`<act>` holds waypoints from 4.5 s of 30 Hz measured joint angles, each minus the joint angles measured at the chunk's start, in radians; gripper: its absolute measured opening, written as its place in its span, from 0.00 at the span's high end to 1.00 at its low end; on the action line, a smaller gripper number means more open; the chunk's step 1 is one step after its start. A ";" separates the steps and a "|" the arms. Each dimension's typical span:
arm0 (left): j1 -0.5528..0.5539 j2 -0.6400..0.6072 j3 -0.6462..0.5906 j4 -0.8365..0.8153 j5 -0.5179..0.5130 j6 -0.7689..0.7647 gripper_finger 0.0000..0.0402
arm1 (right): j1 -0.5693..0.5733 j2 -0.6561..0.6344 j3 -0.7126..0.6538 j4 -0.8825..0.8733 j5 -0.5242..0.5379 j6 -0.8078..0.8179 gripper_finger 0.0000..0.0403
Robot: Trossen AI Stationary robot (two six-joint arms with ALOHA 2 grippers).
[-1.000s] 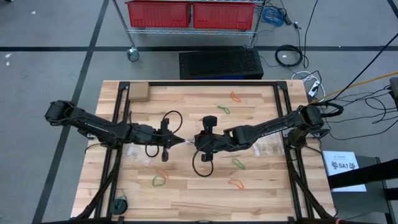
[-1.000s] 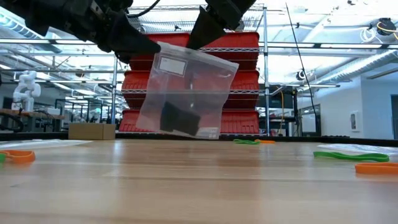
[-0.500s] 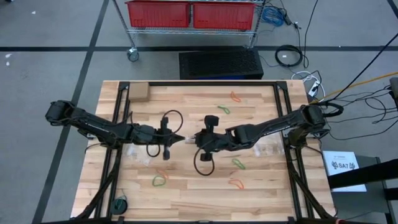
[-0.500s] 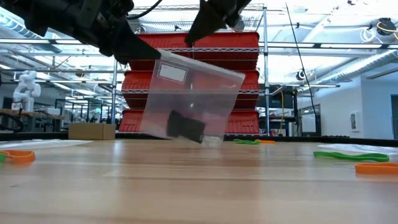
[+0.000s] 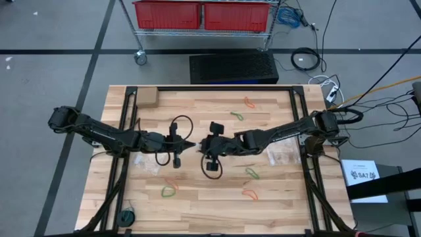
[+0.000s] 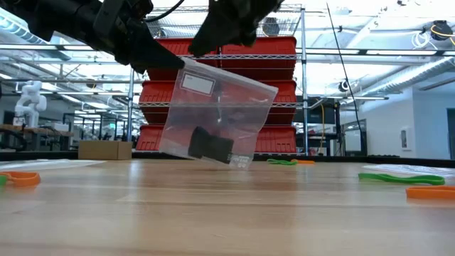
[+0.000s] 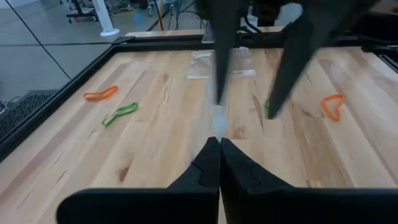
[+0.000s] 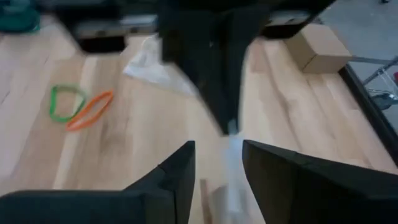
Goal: Sort rubber bands
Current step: Close the top left transparent zip bag
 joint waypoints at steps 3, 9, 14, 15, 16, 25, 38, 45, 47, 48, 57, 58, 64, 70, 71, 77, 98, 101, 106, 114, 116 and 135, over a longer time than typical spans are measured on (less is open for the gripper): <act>0.000 0.000 0.000 -0.005 0.001 0.000 1.00 | -0.027 0.002 0.000 0.003 -0.007 -0.002 0.68; 0.000 0.000 0.000 -0.014 0.005 0.000 1.00 | -0.066 0.011 0.000 0.012 -0.158 -0.003 0.70; 0.000 0.000 0.000 -0.013 0.005 0.000 1.00 | -0.066 0.023 0.000 0.018 -0.159 -0.006 0.76; 0.000 0.000 0.000 -0.014 0.005 -0.001 1.00 | -0.066 0.025 -0.001 0.013 -0.158 -0.006 0.77; 0.000 0.000 0.000 -0.013 0.005 -0.001 1.00 | -0.065 0.028 -0.001 0.013 -0.156 -0.006 0.79; 0.000 0.000 0.000 -0.014 0.006 -0.002 1.00 | -0.065 0.029 -0.001 0.015 -0.149 -0.036 0.98; 0.000 -0.013 0.000 -0.014 -0.022 -0.001 1.00 | -0.050 0.029 -0.001 -0.105 -0.095 -0.001 0.99; 0.000 -0.007 0.000 -0.013 0.051 -0.009 0.98 | -0.042 0.029 -0.001 -0.099 -0.093 -0.001 0.99; 0.000 0.000 0.000 -0.013 0.080 -0.010 0.94 | -0.042 0.029 -0.001 -0.094 -0.093 -0.001 0.99; 0.000 0.004 0.000 -0.005 0.081 -0.010 0.92 | -0.043 0.029 -0.001 -0.090 -0.093 -0.002 0.99; 0.030 0.063 0.000 0.047 0.086 -0.096 0.66 | -0.040 0.029 -0.001 -0.061 -0.100 -0.015 1.00; 0.036 0.068 0.000 0.048 0.084 -0.109 0.64 | -0.039 0.029 -0.001 -0.061 -0.100 -0.017 1.00; 0.052 0.079 0.000 0.071 0.084 -0.116 0.59 | -0.036 0.029 -0.001 -0.061 -0.101 -0.021 1.00; 0.052 0.079 0.000 0.070 0.084 -0.116 0.61 | -0.036 0.029 -0.001 -0.059 -0.101 -0.021 1.00; 0.052 0.079 0.000 0.070 0.085 -0.115 0.62 | -0.036 0.029 -0.001 -0.058 -0.101 -0.021 1.00; 0.051 0.079 0.000 0.070 0.087 -0.097 0.81 | -0.036 0.029 -0.001 -0.057 -0.099 -0.021 1.00; 0.051 0.076 -0.002 0.098 0.111 -0.009 1.00 | -0.031 0.026 0.002 -0.097 -0.090 -0.012 1.00; 0.052 0.069 -0.002 0.101 0.101 -0.008 1.00 | -0.030 0.026 0.000 -0.139 -0.095 -0.004 1.00; 0.052 0.064 0.000 0.092 0.093 -0.007 1.00 | -0.030 0.028 -0.002 -0.181 -0.095 0.020 1.00; 0.052 0.060 0.000 0.077 0.172 -0.009 0.97 | -0.023 0.028 -0.002 -0.163 -0.095 0.017 1.00; 0.052 0.060 0.000 0.072 0.196 -0.010 0.93 | -0.023 0.029 -0.002 -0.148 -0.096 0.010 1.00; 0.053 0.078 0.000 0.063 0.177 -0.114 0.60 | -0.017 0.028 0.003 -0.075 -0.100 -0.023 1.00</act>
